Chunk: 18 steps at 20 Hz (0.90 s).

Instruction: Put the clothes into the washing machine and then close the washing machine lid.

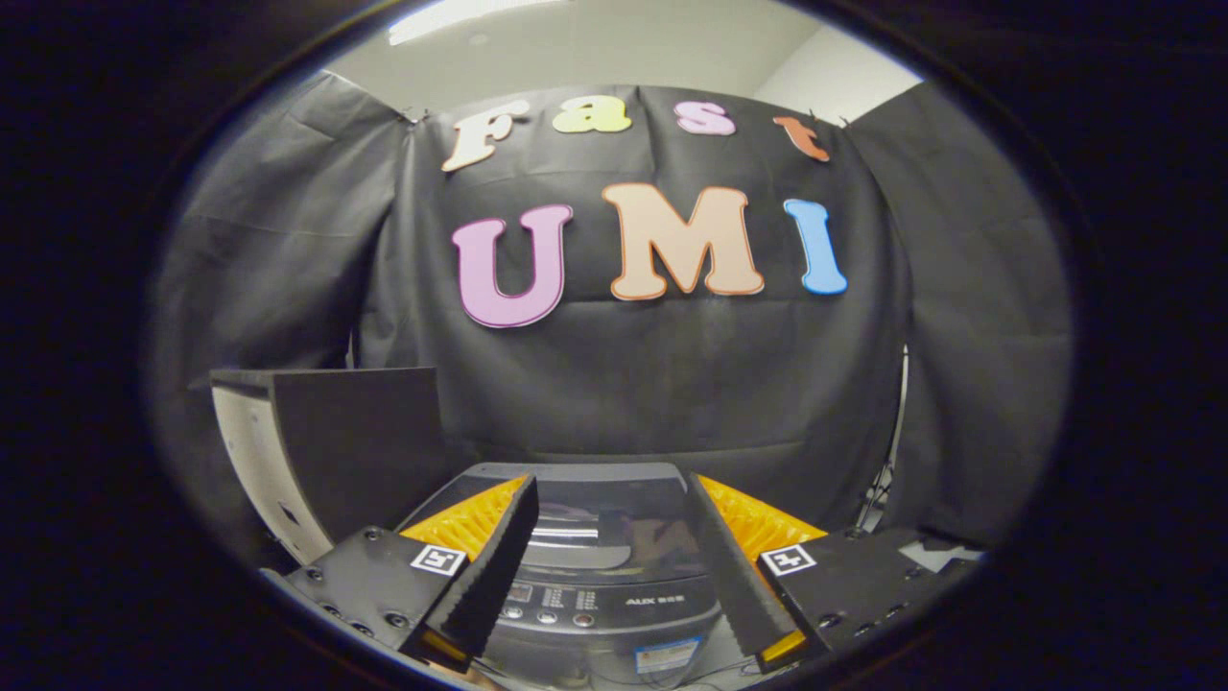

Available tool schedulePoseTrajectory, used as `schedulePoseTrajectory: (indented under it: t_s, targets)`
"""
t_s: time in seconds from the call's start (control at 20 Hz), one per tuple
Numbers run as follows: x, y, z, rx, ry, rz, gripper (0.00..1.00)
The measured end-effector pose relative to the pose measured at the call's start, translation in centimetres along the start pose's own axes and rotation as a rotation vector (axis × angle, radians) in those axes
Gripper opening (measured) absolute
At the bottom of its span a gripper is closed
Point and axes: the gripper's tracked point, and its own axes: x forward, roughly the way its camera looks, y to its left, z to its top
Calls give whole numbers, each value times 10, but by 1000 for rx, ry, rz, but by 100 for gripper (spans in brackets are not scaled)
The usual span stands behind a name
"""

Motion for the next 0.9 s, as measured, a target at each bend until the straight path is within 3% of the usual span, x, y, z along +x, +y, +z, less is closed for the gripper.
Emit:
schedulePoseTrajectory:
  t_s: [0.35,0.9]
  targets:
    - [-65,-19,-71,-14,31,23,95]
    - [-111,-20,-97,27,53,16,96]
